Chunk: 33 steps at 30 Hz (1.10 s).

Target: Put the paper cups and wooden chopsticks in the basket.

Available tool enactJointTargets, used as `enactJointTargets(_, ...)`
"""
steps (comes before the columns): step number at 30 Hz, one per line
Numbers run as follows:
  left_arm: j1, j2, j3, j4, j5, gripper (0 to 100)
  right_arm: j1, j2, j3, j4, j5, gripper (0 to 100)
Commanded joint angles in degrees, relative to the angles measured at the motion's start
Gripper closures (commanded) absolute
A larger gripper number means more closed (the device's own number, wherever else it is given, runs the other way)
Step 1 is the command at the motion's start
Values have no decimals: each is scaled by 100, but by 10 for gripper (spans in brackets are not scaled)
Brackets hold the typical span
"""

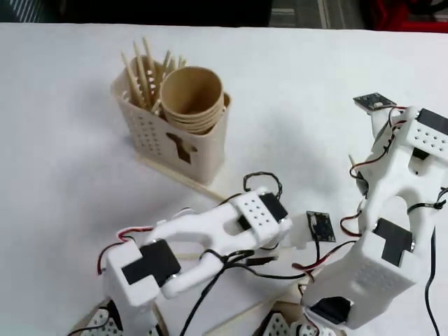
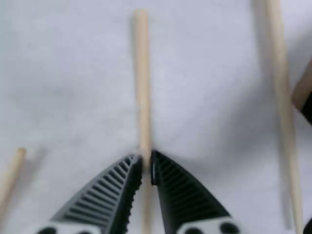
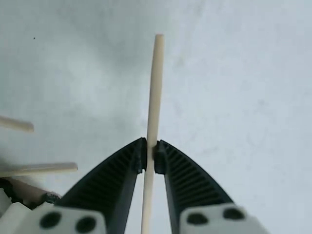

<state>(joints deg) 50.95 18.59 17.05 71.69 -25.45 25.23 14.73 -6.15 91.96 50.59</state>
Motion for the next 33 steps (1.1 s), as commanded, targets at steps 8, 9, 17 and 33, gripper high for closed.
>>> enactJointTargets(8, -92, -1525, 571, 607, -9, 978, 110, -303, -9, -31, 44, 978)
enactJointTargets(9, -154, -1736, 703, 624, -18, 978, 127, -303, -9, -31, 44, 978)
enactJointTargets(17, -796, -3925, 475, 1591, -26, 978, 207, -312, -9, 4, 53, 978)
enactJointTargets(33, -3688, -5121, -3868, 1934, 18, 978, 171, -312, -18, 286, 0, 979)
